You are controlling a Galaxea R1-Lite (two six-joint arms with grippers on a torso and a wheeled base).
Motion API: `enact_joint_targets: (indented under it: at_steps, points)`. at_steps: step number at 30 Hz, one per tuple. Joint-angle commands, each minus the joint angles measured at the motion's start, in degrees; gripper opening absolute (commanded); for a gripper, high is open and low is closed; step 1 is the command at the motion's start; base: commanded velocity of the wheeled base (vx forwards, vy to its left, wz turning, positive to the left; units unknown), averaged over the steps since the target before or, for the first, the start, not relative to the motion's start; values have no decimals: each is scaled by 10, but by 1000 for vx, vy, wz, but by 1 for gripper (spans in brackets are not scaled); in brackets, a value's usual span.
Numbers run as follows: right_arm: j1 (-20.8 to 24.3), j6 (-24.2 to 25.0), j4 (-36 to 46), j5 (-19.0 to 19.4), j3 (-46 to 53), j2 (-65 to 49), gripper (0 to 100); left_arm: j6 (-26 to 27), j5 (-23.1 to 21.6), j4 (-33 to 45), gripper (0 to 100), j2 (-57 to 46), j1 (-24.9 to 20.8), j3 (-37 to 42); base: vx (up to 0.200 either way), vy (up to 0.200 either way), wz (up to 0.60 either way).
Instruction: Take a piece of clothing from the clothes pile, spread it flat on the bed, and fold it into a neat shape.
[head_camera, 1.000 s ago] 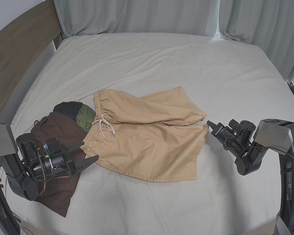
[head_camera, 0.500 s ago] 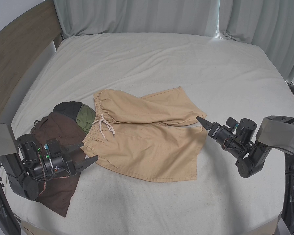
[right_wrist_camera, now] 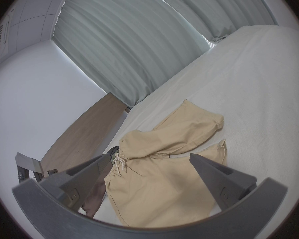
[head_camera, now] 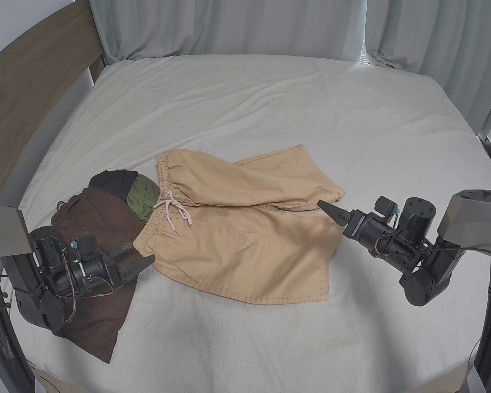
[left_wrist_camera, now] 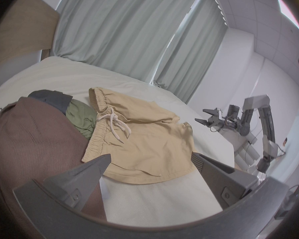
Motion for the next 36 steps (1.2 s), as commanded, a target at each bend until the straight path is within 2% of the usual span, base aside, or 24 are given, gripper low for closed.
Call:
enact_joint_targets:
  at_steps: [1,5,11,23,29,36]
  points:
    - [3,0,-1,0,1,-11,100,-25,5,1,100,16,6,-18,0,0,0]
    - [3,-1,-1,0,1,-12,100,-66,34,1,100,26,13,-37,0,0,0]
    - [2,-1,-1,0,1,-12,100,-74,63,1,100,55,14,-60,0,0,0]
    - [2,-2,-1,-1,0,-11,100,-75,85,1,100,114,19,-101,0,0,0]
    - [-2,-17,-1,-2,-2,-6,100,-76,91,1,100,141,19,-117,0,0,0]
    - [-2,-18,-1,-2,-1,-2,100,-113,99,1,100,142,12,-130,0,0,0]
